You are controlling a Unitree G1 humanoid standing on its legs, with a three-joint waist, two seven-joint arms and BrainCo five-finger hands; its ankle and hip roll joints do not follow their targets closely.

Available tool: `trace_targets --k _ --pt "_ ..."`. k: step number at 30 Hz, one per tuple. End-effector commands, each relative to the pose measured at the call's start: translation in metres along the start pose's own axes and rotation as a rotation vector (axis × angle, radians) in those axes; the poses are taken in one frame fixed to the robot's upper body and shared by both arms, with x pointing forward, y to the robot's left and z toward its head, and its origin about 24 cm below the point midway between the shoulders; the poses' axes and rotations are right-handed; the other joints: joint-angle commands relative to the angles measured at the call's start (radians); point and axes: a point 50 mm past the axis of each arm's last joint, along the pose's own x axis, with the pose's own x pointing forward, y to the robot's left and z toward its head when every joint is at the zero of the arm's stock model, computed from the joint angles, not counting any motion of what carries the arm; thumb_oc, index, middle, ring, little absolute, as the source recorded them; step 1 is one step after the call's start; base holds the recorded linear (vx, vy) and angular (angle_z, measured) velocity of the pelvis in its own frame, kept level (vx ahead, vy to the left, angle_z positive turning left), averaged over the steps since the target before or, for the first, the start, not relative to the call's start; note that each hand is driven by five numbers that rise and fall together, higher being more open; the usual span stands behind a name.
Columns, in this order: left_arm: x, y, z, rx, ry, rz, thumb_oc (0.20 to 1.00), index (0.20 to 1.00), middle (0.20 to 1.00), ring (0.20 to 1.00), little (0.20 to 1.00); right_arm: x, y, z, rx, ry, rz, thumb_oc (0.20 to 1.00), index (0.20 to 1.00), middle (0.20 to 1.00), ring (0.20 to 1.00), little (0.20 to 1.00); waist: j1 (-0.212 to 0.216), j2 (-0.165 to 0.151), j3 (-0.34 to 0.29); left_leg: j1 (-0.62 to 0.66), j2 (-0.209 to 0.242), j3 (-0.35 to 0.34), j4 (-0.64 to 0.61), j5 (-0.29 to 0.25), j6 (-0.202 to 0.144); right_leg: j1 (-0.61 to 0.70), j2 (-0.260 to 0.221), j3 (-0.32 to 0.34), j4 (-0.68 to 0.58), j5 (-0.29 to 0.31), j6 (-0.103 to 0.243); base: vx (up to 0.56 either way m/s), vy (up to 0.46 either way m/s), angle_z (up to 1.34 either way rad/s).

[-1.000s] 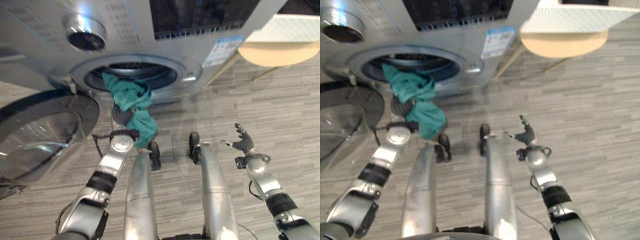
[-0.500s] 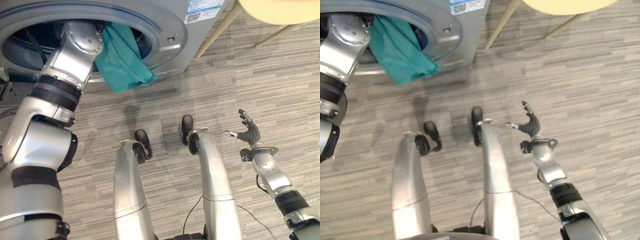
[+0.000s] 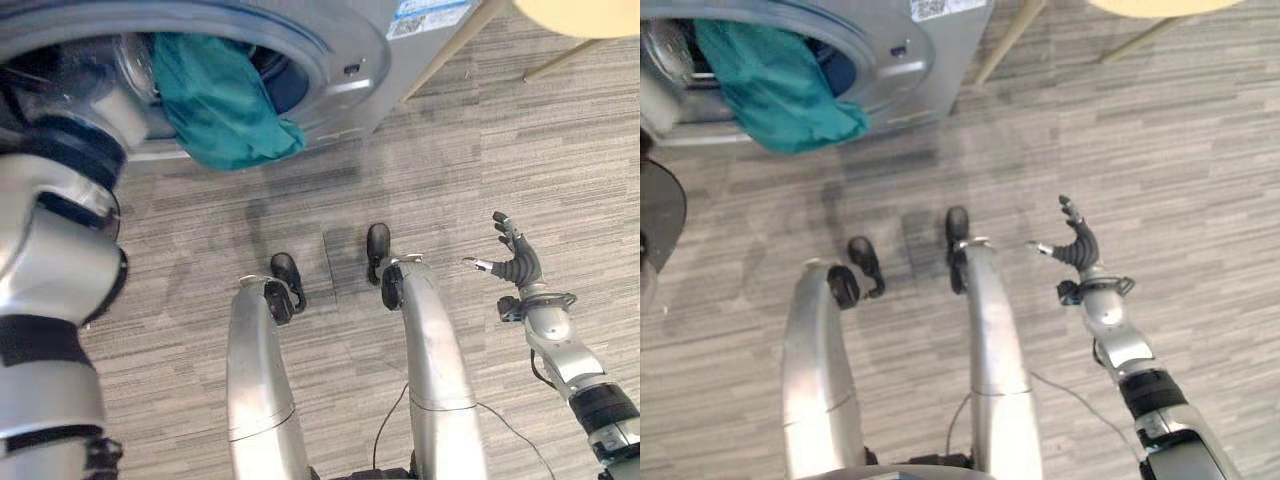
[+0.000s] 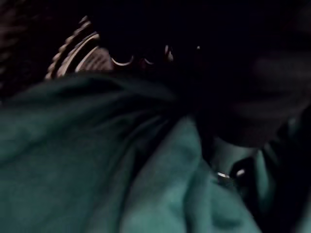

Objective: Grab the laundry basket,head to the washer,open it,put in the laundry and shut it.

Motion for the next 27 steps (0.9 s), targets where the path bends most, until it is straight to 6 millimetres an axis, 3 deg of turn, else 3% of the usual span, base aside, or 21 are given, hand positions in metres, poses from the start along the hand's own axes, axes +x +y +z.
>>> trace_targets --k 1,6,10,12,17,20,27 --pt "-0.016 -0.031 -0.004 -0.009 0.033 -0.130 1.000 1.000 1.000 1.000 1.000 -0.028 0.011 -0.017 0.057 0.066 0.058 1.000 1.000 1.000 1.000 1.000 -0.032 0.035 -0.152 -0.064 0.011 -0.068 0.095 -0.027 0.054 0.060 0.009 0.010 -0.033 -0.054 0.023 0.00 0.000 0.00" --pt "-0.040 -0.065 0.012 -0.031 -0.039 -0.249 1.000 1.000 1.000 1.000 1.000 -0.031 0.015 -0.018 0.036 0.073 0.113 1.000 1.000 1.000 1.000 1.000 -0.020 0.038 -0.181 -0.048 0.000 -0.072 0.078 -0.025 0.049 0.081 -0.006 -0.001 -0.037 -0.071 0.017 0.00 0.000 0.00" --pt "-0.060 -0.080 0.023 -0.090 -0.099 -0.254 1.000 1.000 1.000 1.000 1.000 -0.036 0.021 -0.022 0.016 0.090 0.147 1.000 1.000 1.000 1.000 1.000 -0.003 0.040 -0.208 -0.005 -0.011 -0.076 0.022 -0.014 0.044 0.127 -0.022 -0.016 -0.071 -0.082 0.014 0.00 0.001 0.11" --pt "-0.061 -0.080 0.023 -0.090 -0.098 -0.255 1.000 1.000 1.000 1.000 1.000 -0.037 0.021 -0.022 0.015 0.091 0.149 1.000 1.000 1.000 1.000 1.000 -0.004 0.041 -0.209 -0.002 -0.011 -0.076 0.019 -0.013 0.044 0.130 -0.022 -0.016 -0.074 -0.081 0.014 -0.01 0.005 0.13" --pt "-0.094 -0.102 0.023 -0.201 -0.101 -0.315 1.000 1.000 1.000 1.000 1.000 -0.041 0.028 -0.030 -0.006 0.126 0.166 1.000 1.000 1.000 1.000 1.000 0.012 0.035 -0.228 0.049 -0.013 -0.084 -0.045 0.003 0.038 0.185 -0.034 -0.030 -0.122 -0.084 0.015 -0.02 0.001 0.08" --pt "-0.108 -0.113 0.014 -0.165 -0.099 -0.379 1.000 1.000 1.000 1.000 1.000 -0.038 0.022 -0.032 -0.039 0.143 0.142 1.000 1.000 1.000 1.000 1.000 0.019 0.032 -0.229 0.048 -0.017 -0.083 -0.062 0.010 0.040 0.183 -0.034 -0.031 -0.132 -0.078 0.014 -0.03 0.011 0.06" --pt "-0.116 -0.125 0.008 -0.172 -0.029 -0.427 1.000 1.000 1.000 1.000 1.000 -0.030 0.012 -0.023 -0.067 0.103 0.098 1.000 1.000 1.000 1.000 1.000 0.019 0.024 -0.207 -0.009 -0.025 -0.085 -0.038 0.019 0.038 0.126 -0.037 -0.017 -0.100 -0.069 0.009 -0.01 0.002 0.01"
